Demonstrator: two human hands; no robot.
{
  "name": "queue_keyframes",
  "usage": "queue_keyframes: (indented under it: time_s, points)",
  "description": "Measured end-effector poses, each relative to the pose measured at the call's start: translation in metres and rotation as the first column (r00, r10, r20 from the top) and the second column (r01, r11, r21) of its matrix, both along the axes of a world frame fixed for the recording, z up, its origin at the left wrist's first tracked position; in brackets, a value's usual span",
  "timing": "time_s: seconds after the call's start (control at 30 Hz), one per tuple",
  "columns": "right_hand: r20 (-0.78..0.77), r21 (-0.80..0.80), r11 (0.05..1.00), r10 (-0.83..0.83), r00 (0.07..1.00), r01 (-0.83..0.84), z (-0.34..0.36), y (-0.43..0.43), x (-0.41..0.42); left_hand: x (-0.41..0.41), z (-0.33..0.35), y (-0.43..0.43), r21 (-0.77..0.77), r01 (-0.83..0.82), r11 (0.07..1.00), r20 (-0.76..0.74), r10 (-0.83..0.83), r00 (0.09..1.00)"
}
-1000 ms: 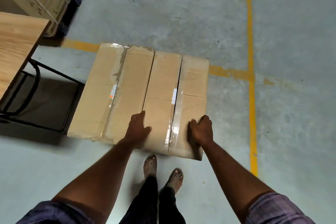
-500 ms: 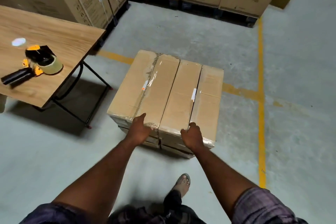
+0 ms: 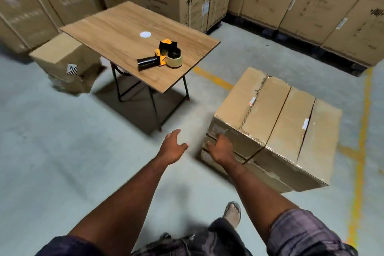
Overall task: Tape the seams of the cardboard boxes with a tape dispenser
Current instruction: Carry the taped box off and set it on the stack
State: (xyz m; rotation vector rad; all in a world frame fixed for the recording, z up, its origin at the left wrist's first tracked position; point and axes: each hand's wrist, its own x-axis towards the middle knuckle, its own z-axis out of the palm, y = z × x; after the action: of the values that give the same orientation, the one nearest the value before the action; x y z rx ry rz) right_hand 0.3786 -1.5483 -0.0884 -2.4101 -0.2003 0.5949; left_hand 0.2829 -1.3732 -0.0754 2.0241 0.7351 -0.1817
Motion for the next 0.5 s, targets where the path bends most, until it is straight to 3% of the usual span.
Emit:
queue_keyframes:
  time_s: [0.27,0.5]
  points:
    - [-0.063,0.059,0.987,0.153,0.986,-0.149,0.002,0.154,-0.071,-0.075,0.008,0.114,-0.062,-0.247,0.967,0.061,0.25,0.966]
    - [-0.065,0.076,0.956,0.29,0.955,-0.285,-0.007,0.258,-0.071,-0.085,0.01,0.203,-0.091,-0.335,0.938,0.053,0.34,0.939]
